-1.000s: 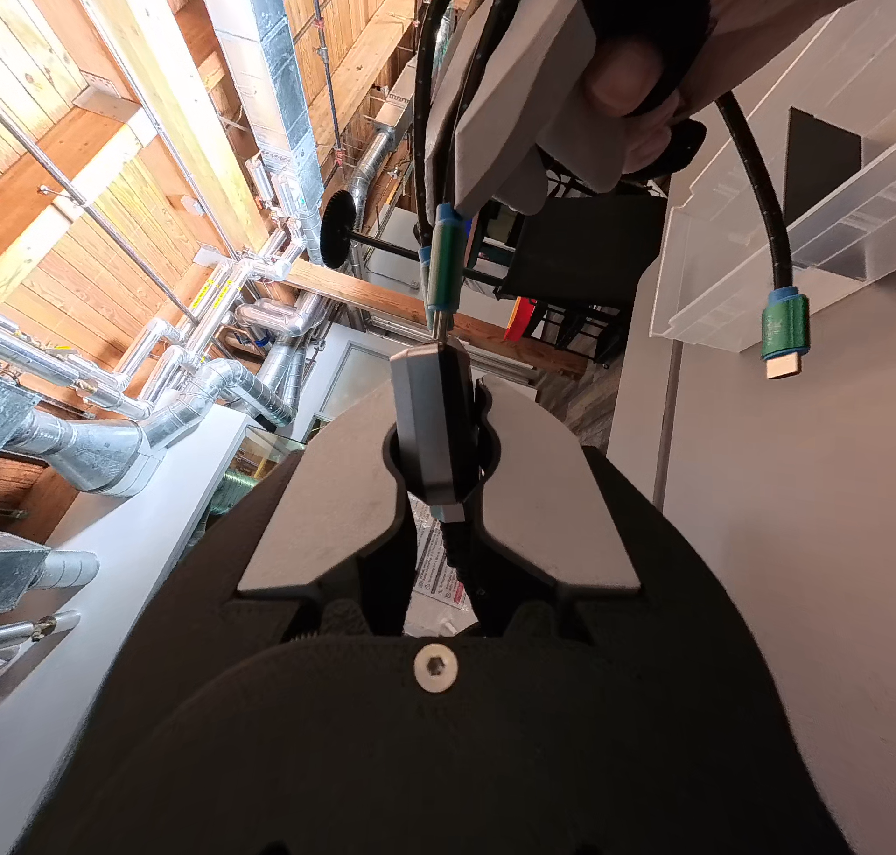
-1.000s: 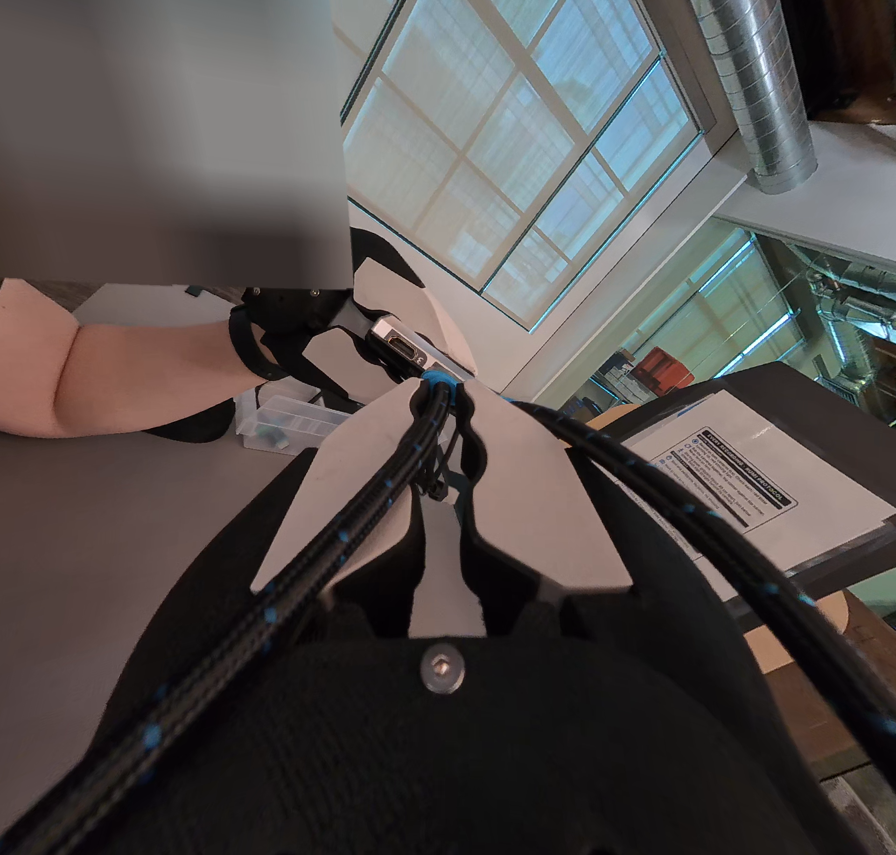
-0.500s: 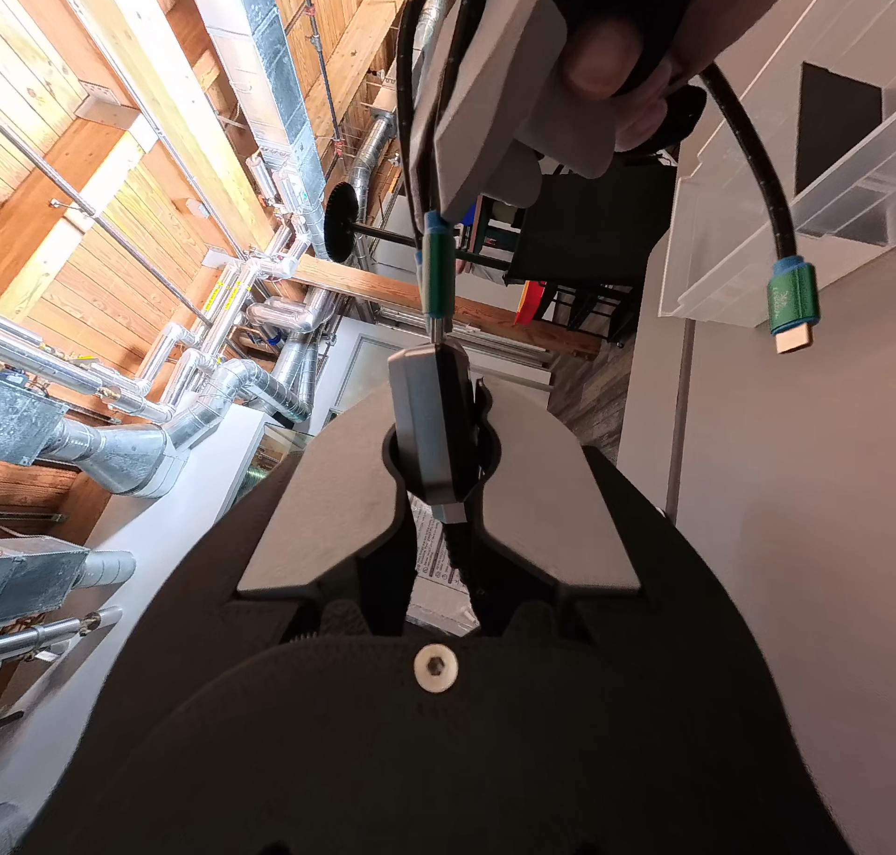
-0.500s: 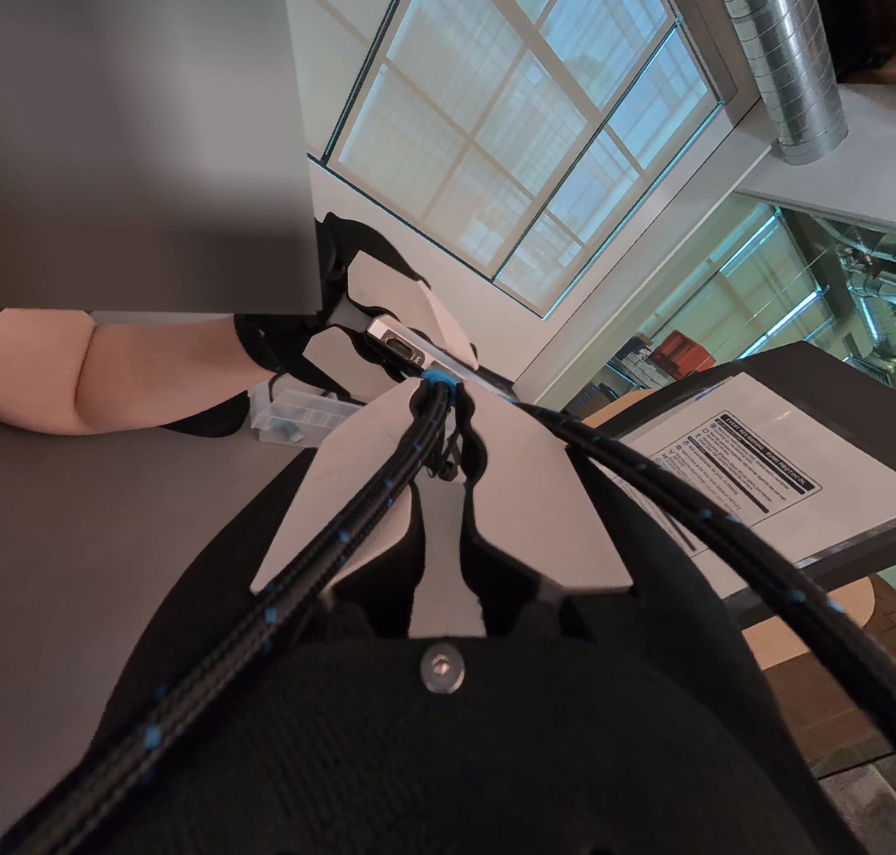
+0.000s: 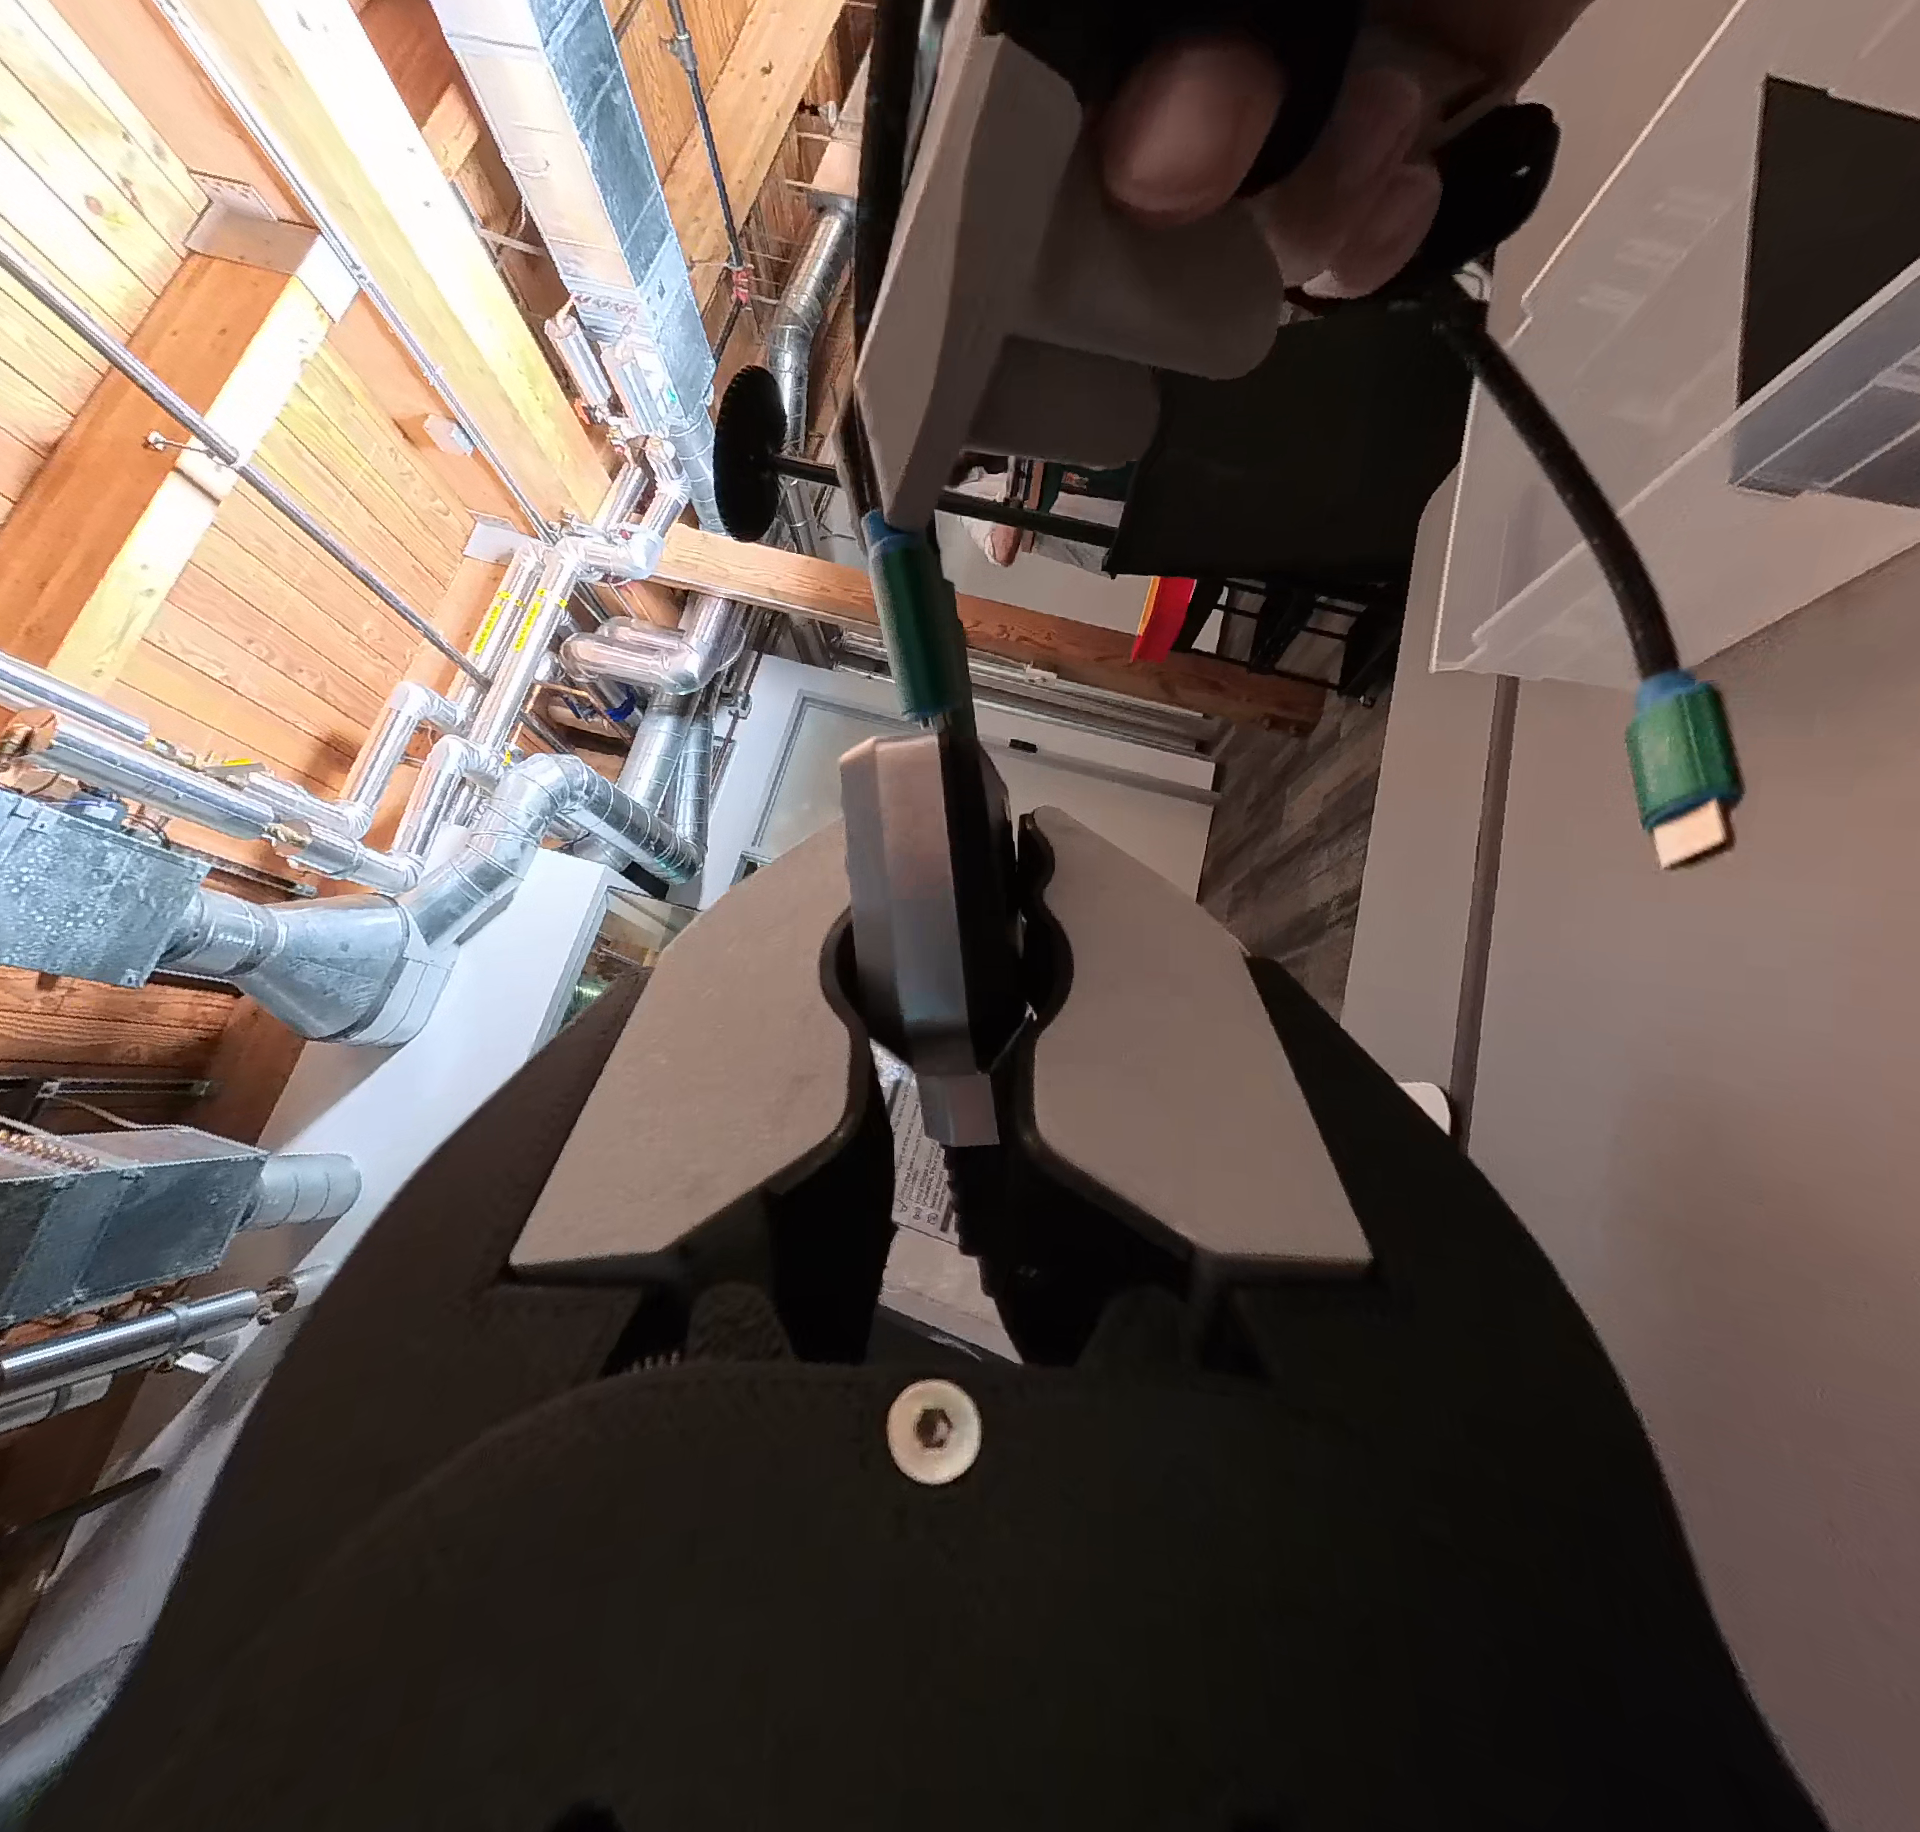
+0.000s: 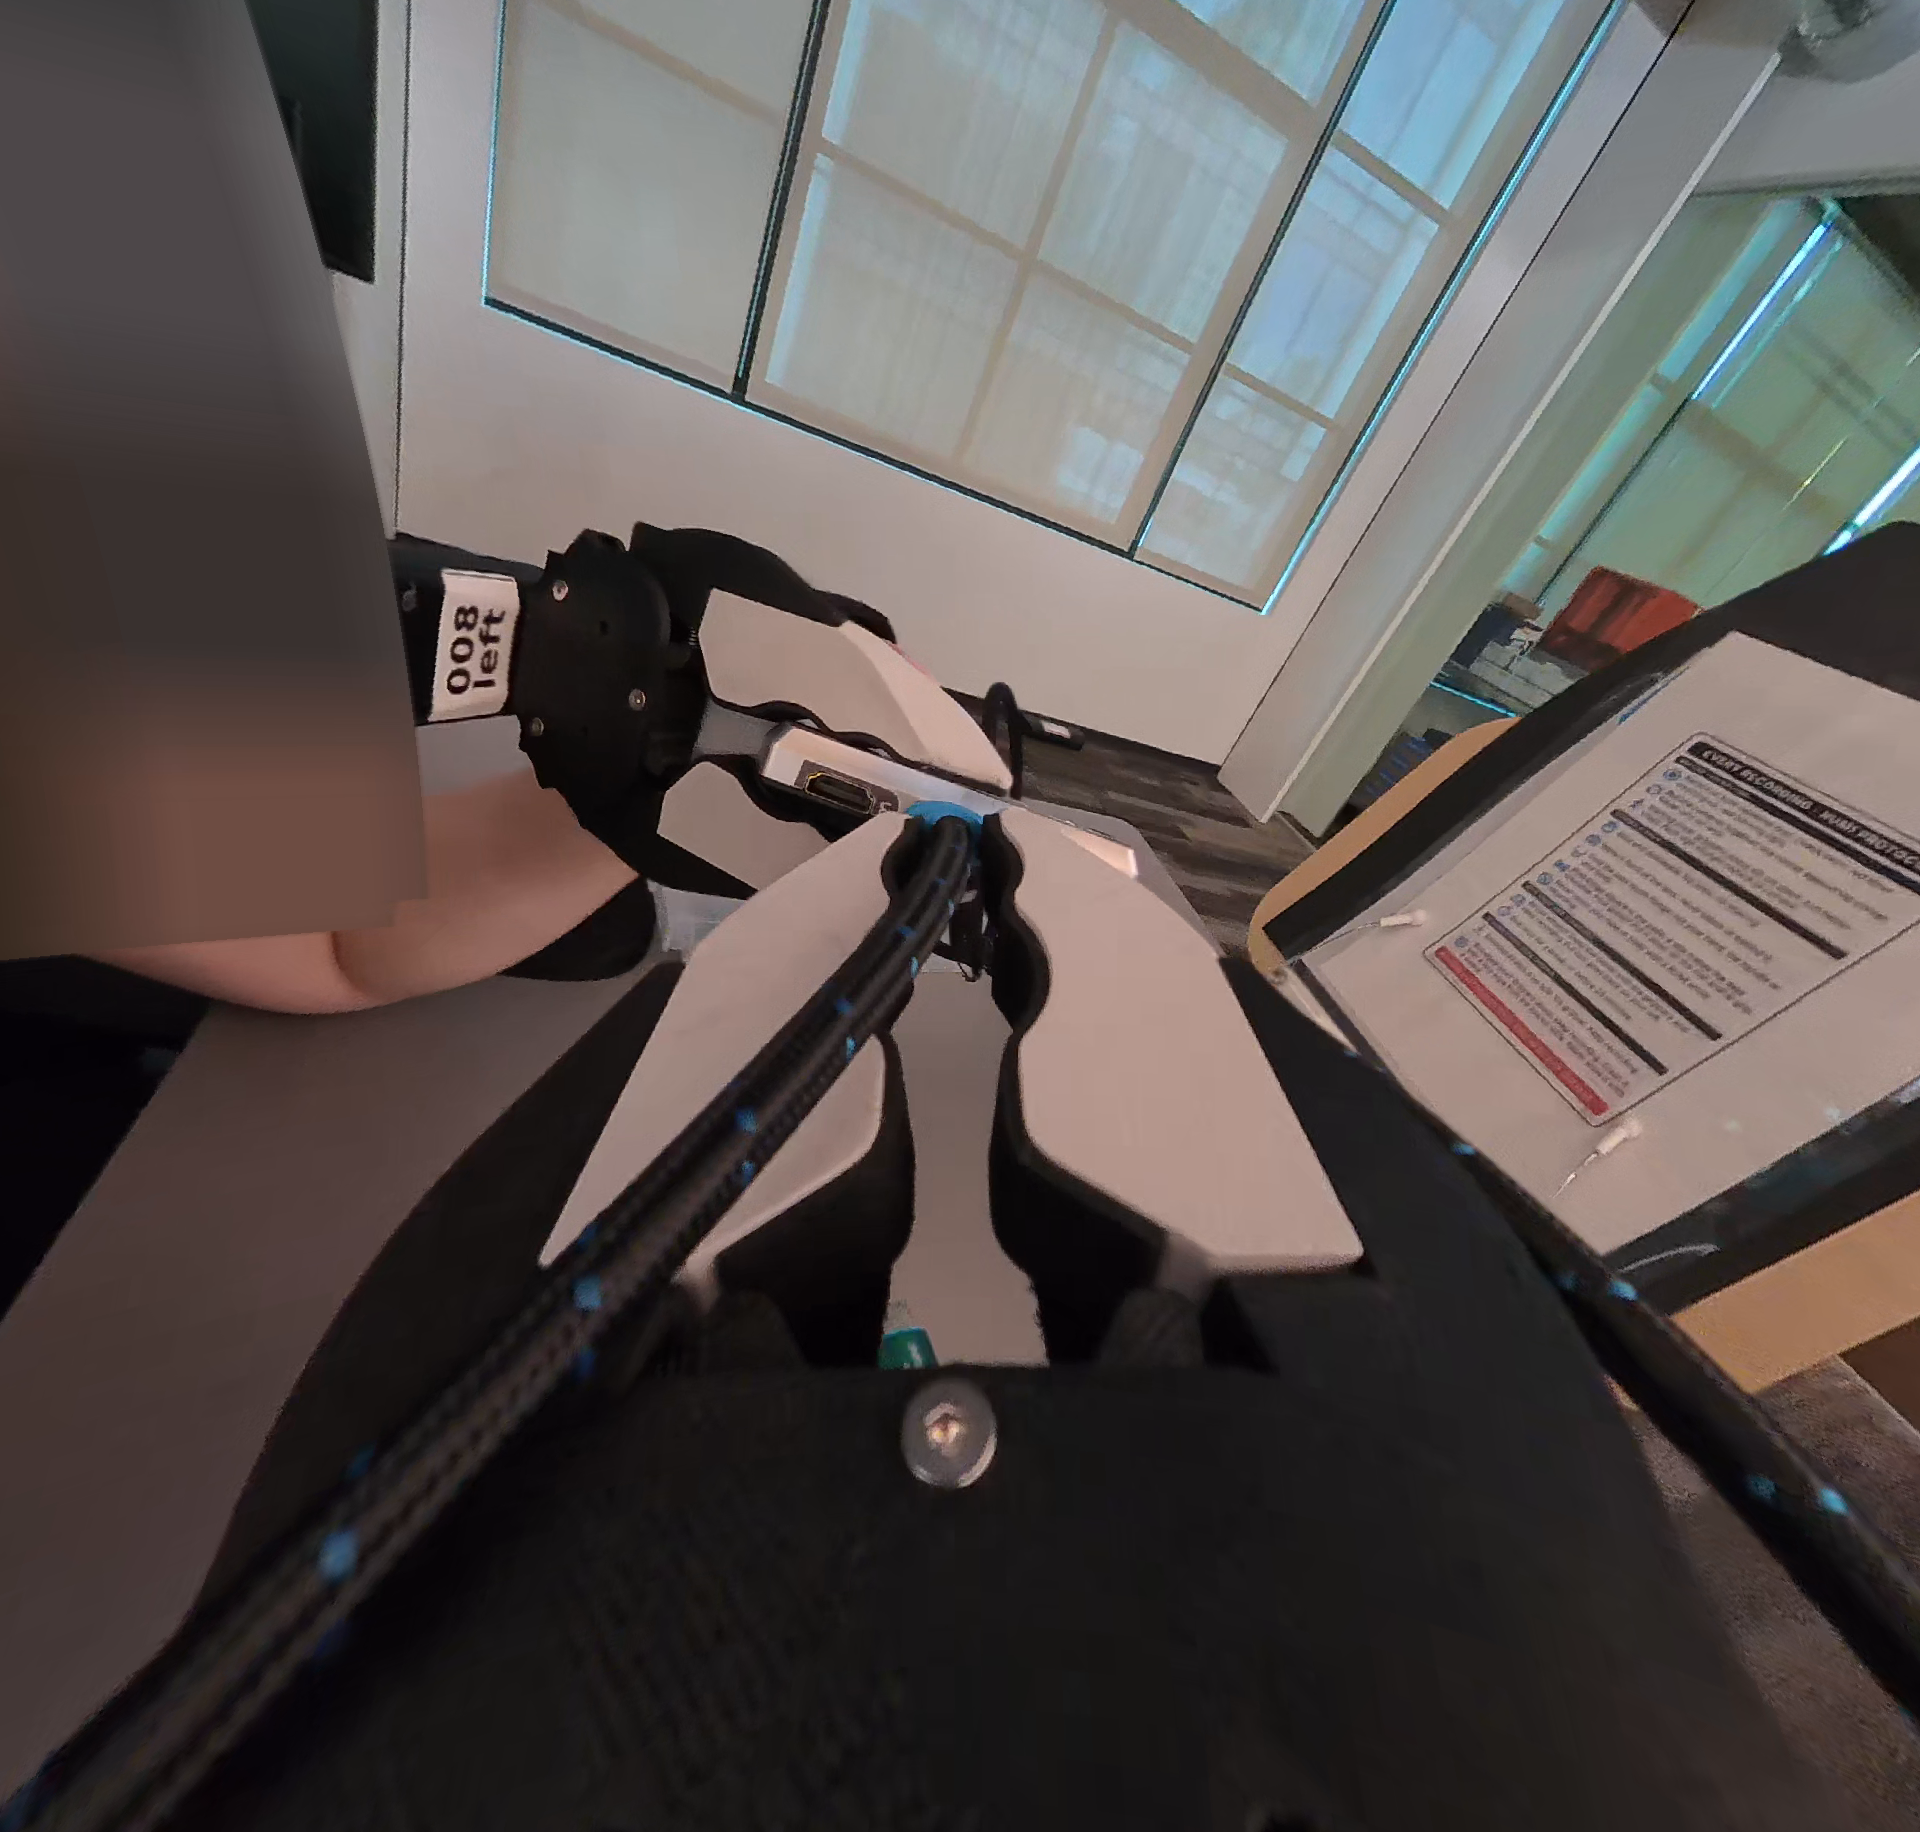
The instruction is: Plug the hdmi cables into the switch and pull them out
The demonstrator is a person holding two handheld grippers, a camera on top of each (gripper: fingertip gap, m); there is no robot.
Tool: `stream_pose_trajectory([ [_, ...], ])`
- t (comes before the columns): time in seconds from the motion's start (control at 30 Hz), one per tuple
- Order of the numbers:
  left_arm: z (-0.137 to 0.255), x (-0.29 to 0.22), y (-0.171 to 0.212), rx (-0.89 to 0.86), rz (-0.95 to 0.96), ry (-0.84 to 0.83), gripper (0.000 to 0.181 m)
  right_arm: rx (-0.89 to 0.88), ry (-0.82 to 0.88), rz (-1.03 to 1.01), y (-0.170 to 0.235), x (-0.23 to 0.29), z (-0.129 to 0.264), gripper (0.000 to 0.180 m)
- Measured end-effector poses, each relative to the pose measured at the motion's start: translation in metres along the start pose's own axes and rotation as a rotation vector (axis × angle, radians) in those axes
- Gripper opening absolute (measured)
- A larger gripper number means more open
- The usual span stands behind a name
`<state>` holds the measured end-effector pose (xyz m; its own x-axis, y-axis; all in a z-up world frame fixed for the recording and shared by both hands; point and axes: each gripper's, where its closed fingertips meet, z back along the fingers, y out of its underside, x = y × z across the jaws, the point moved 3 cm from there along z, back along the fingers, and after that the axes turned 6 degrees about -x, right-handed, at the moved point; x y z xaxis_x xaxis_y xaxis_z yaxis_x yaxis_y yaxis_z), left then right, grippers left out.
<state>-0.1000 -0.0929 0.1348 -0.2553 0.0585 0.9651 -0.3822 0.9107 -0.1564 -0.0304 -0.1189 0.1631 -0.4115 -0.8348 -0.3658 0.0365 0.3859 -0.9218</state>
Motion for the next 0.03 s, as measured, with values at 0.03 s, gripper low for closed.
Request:
stream_pose_trajectory([
  [0.03,-0.001,0.0002,0.001,0.001,0.009,-0.002,0.021,-0.003,0.004,-0.005,0.0006,-0.0016,0.0001,0.012],
])
